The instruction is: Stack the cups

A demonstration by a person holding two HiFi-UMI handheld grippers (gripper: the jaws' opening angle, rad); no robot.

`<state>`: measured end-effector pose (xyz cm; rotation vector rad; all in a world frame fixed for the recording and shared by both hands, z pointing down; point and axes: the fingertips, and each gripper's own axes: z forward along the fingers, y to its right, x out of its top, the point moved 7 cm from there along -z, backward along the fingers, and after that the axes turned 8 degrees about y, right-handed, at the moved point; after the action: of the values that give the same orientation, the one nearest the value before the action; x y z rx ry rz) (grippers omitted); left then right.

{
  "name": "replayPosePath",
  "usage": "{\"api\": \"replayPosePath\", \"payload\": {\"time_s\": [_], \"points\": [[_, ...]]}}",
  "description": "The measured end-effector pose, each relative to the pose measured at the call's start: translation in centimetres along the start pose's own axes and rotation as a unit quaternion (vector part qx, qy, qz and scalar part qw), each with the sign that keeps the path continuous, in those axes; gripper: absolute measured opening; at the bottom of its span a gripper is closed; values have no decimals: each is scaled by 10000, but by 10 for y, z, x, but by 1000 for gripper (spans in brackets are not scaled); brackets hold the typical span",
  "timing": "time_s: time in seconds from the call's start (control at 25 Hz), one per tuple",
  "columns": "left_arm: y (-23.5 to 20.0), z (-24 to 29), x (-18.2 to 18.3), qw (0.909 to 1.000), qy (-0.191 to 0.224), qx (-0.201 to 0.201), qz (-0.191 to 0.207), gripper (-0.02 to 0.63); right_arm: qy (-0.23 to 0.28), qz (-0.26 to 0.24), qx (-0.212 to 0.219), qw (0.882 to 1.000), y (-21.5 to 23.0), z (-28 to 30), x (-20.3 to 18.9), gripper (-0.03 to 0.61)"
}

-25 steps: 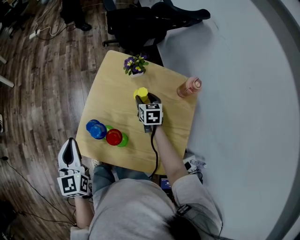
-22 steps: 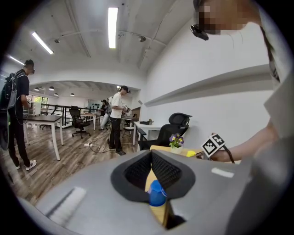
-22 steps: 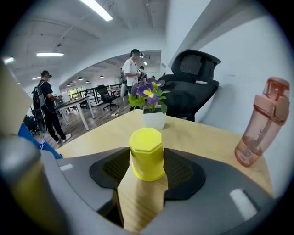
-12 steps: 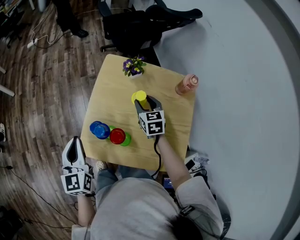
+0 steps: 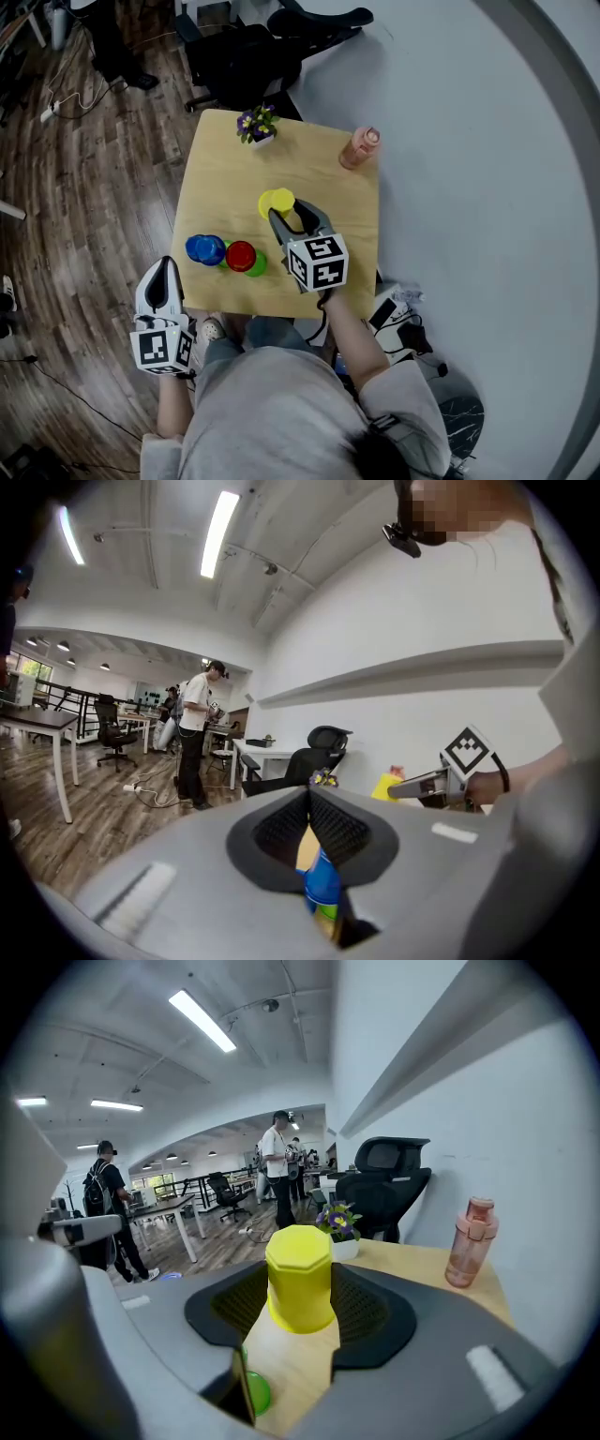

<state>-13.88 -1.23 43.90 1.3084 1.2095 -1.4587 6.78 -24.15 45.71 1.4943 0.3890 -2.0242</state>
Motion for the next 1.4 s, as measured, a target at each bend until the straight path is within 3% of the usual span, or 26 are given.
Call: {"api": "replayPosePath", "payload": {"time_s": [0.68, 1.4], "points": [[-15, -7, 12, 9944, 155, -1043, -91, 58, 178, 93, -100, 9997, -96, -59, 20, 210], [-72, -46, 12, 9953, 100, -963, -93, 58, -408, -302, -409, 9979, -154, -28, -8, 210]]}}
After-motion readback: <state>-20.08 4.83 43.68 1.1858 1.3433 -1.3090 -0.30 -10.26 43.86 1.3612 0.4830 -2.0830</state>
